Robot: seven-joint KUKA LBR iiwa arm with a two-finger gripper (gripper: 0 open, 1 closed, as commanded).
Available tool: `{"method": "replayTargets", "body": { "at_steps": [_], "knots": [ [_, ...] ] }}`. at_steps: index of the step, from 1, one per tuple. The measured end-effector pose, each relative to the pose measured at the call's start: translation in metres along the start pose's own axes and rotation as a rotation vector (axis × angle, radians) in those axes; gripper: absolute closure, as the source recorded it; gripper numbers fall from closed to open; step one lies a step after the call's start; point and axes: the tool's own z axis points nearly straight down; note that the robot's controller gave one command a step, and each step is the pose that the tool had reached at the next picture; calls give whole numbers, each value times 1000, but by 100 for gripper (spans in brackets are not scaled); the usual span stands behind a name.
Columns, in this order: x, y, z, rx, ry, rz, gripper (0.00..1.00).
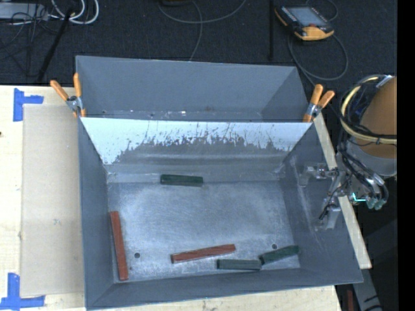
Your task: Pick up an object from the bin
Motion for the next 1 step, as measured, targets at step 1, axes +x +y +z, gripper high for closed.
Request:
{"method": "replayTargets", "body": {
  "at_steps": [1],
  "knots": [
    [52,9,82,-2,2,130,0]
  ]
}}
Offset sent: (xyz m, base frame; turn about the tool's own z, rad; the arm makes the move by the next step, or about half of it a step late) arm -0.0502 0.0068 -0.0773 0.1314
